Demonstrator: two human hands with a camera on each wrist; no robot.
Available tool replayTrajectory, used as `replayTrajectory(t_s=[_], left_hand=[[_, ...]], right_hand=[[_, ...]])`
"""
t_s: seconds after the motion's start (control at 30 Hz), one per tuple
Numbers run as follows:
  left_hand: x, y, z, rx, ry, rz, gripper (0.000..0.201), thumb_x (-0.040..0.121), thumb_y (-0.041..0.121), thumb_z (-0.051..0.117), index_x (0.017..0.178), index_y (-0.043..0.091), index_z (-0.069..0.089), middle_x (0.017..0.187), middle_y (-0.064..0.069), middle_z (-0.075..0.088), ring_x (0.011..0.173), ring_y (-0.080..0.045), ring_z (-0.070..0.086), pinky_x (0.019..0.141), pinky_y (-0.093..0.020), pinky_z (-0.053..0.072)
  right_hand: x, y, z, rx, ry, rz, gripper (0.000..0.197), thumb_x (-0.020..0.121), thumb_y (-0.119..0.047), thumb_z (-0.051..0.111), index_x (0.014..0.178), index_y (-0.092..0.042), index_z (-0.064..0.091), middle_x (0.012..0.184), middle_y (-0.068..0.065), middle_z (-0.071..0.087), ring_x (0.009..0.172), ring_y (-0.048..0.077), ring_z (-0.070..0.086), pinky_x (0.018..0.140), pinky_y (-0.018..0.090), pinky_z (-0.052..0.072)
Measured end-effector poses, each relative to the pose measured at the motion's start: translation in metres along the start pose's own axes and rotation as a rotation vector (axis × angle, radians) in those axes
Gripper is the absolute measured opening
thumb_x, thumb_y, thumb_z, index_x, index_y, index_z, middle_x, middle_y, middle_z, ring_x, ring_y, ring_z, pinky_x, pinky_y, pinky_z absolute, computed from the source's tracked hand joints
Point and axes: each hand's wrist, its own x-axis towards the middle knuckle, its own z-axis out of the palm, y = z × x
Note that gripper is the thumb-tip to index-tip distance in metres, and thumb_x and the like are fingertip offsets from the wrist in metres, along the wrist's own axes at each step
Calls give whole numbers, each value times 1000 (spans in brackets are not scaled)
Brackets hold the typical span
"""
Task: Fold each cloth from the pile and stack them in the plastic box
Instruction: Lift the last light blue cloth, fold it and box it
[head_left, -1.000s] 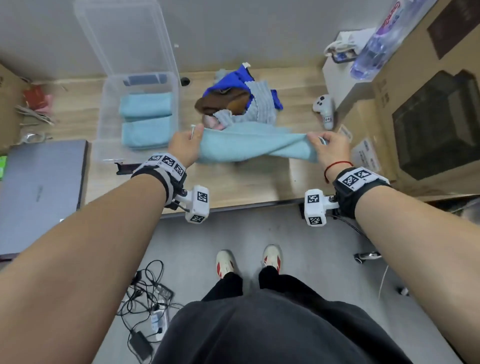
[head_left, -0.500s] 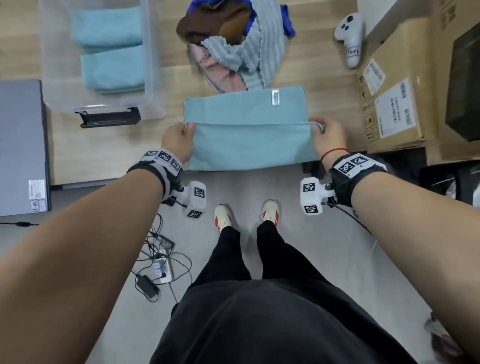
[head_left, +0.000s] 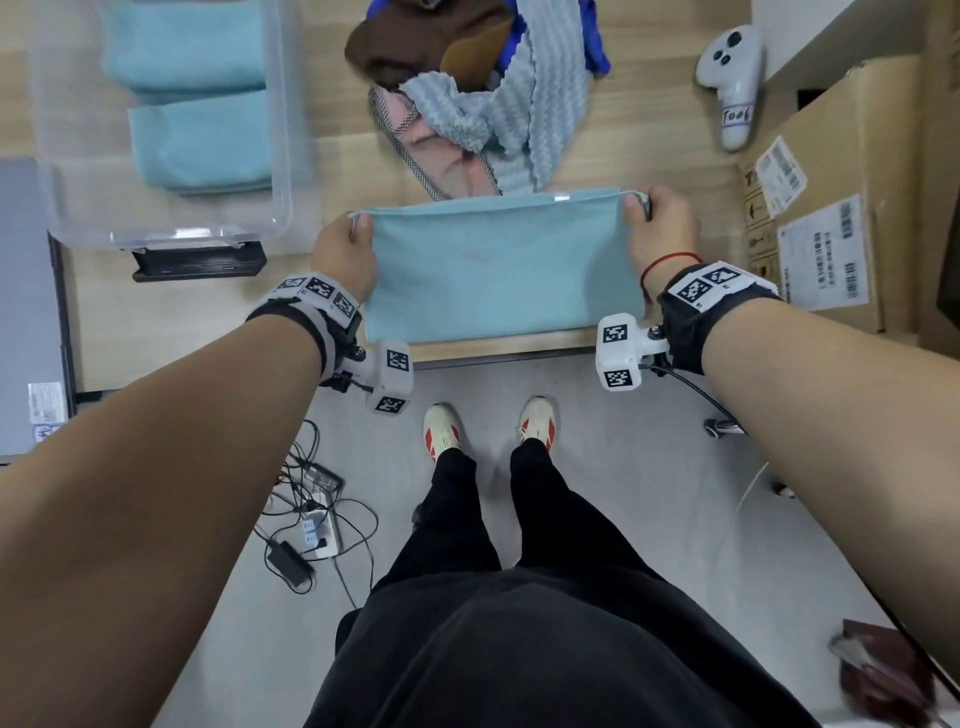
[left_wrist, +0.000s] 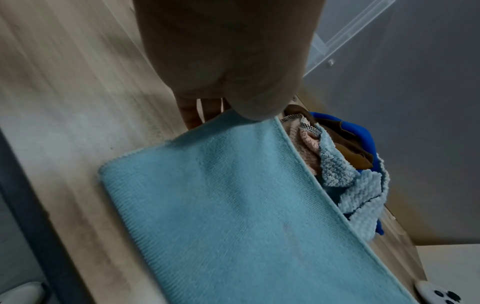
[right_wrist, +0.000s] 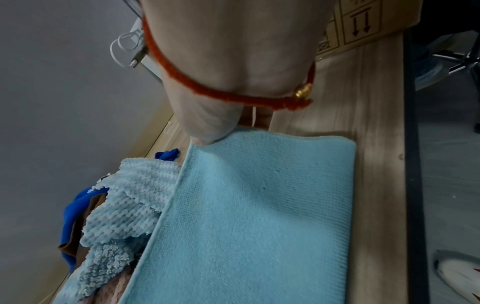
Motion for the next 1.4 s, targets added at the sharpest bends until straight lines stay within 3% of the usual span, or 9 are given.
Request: replayTrajectory(t_s=[0.1,0.33,0.47,0.57,0.7,0.83,1.0,1.2,1.4], left_hand=[[8,-1,3,-3,-9,-54,41,104,34,30,113,5,57,114,-16,62,106,-32,57,90,-35,41],[23,0,10,89,9,-143,41,103,37,29,110,8,57,115,-17,61,106,-35,56,85,-34,40],[29,-3,14,126,7,-178,36,103,34,32,108,8,56,116,-16,60,105,-34,55,78,-30,33],[32,-2,16,122,28,-193,30,101,32,36,105,8,53,110,-15,60,93,-31,54,74,-29,33],[27,4,18,86,53,-188,33,96,30,48,123,11,44,117,-11,57,94,-28,54,77,-29,38],[17,21,24,195,158,-112,54,84,30,63,130,16,38,128,-9,43,119,-28,43,92,-40,42],[-5,47,42,461,232,43,74,70,27,70,134,21,34,133,-8,38,119,-28,40,91,-39,38],[-36,63,75,509,-171,528,57,76,32,73,127,26,48,132,-7,38,117,-28,40,89,-45,44],[-62,49,105,682,-338,614,70,84,28,67,145,33,33,154,-6,22,136,-30,25,102,-45,39]], right_hand=[[11,-2,9,2,-1,12,23,97,-28,47,75,-22,49,70,-2,49,77,20,45,66,28,32],[27,0,22,-67,-15,60,31,99,-32,42,94,-8,60,91,20,63,86,36,59,69,35,41],[31,3,29,-155,-41,96,26,99,-34,40,87,-15,53,86,15,58,85,35,59,66,29,33],[30,1,30,-178,-18,138,28,97,-34,44,102,-11,59,95,11,62,91,31,60,69,27,34],[25,0,29,-121,48,159,27,92,-31,50,110,-11,53,111,7,64,96,30,60,73,29,40],[17,2,24,-80,53,119,37,86,-37,54,112,-10,50,116,12,57,102,34,57,84,36,44],[-6,12,19,-123,16,101,55,79,-48,68,113,-10,47,121,11,50,104,32,55,90,39,45],[-35,30,22,-151,-97,181,69,70,-41,81,118,-7,46,119,12,57,106,31,58,88,39,49],[-45,37,19,-118,-237,160,32,76,-26,73,102,-8,68,102,8,71,94,27,66,72,26,47]])
